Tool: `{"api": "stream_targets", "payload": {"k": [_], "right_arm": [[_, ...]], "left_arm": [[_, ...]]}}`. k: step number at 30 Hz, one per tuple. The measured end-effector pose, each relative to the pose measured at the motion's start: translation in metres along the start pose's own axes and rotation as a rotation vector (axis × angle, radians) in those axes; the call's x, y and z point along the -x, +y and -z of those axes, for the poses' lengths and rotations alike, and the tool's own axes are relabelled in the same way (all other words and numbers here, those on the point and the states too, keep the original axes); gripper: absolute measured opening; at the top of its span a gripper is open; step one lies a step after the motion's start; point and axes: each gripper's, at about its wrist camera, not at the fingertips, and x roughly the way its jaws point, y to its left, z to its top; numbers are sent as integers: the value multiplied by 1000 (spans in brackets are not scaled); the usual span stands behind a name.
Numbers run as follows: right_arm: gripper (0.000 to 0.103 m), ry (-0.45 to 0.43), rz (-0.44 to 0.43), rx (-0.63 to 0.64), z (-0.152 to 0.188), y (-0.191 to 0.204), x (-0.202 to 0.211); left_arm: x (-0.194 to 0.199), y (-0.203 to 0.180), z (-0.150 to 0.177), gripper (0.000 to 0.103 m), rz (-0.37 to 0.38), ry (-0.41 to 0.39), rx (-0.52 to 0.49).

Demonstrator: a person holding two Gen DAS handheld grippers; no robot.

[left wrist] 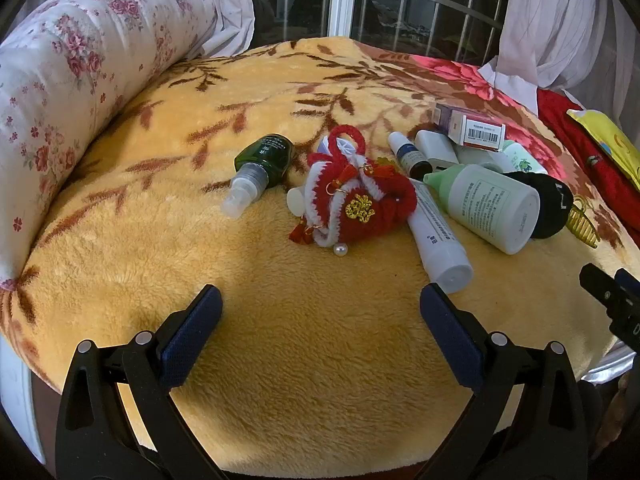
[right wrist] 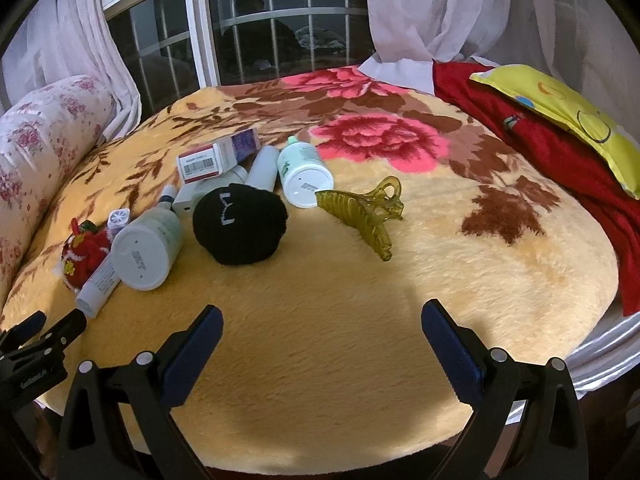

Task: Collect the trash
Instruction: 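Move both tools toward the items on the bed, then grasp the yellow-green hair claw clip with the right tool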

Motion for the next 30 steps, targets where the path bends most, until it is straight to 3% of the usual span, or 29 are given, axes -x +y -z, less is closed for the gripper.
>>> {"api": "stream_targets", "payload": {"k": [15,26,30], "right_arm": [[98,-2,65,6,-37,-40,-27],[98,119,-46,176,-71,-37,-90],[84,159,-88,192,-78,-33,-108]], "left_arm": [[1,-1,0,97,15,-11,8],[-1,3,-1,97,18,-16,-3],[-1,3,0,97,19,-18,-3]]}}
